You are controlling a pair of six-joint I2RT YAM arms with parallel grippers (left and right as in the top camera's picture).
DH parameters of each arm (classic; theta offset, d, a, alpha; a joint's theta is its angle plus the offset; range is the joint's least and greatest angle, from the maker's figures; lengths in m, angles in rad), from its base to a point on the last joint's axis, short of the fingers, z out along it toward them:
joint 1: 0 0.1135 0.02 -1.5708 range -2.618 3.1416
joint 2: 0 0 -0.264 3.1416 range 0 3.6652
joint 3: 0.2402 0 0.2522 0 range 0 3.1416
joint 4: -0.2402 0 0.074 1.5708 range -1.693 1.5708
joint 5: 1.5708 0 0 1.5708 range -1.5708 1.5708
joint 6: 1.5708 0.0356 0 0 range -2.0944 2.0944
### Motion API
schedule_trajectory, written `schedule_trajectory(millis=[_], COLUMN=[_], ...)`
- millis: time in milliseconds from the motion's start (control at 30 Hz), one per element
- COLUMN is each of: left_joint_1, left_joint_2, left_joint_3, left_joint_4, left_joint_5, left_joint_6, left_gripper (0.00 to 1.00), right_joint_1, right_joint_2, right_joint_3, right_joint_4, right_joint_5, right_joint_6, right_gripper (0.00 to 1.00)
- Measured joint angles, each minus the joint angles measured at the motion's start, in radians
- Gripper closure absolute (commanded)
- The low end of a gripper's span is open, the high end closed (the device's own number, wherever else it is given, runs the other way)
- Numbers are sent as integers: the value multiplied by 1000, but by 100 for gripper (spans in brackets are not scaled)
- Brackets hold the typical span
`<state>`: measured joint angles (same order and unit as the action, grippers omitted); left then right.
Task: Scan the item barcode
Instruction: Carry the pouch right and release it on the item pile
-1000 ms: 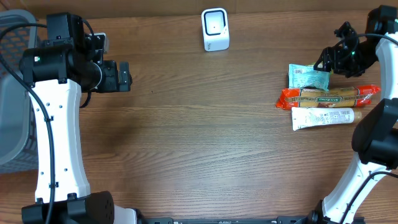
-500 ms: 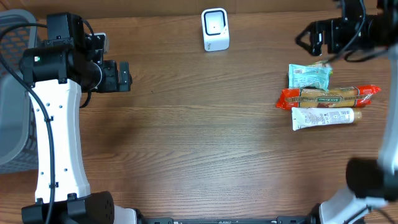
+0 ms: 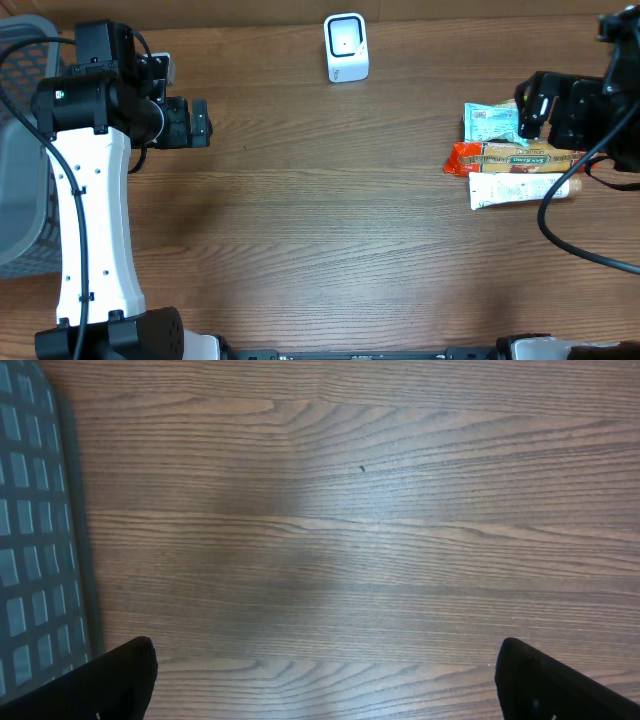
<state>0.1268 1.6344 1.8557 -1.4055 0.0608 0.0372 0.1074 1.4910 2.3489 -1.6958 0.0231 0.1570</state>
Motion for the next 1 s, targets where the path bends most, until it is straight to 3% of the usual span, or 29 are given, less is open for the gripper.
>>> schedule_trajectory(millis=[533,767,1000], left_joint_1=[0,0,0], left_joint_2=[0,0,0], left_joint_3=[0,0,0], left_joint_4=[0,0,0], left_joint_5=[0,0,0], left_joint_6=[0,0,0], left_gripper=[1,1,0], right_joint_1=[-3,-3,-27], right_joint_2=[-2,-29,-197], right_joint_3=[-6,-117,-442], right_joint_4=[23,283,620], right_joint_5=[39,11,-27], right_joint_6=[41,-50,-97], right_gripper=[0,0,0])
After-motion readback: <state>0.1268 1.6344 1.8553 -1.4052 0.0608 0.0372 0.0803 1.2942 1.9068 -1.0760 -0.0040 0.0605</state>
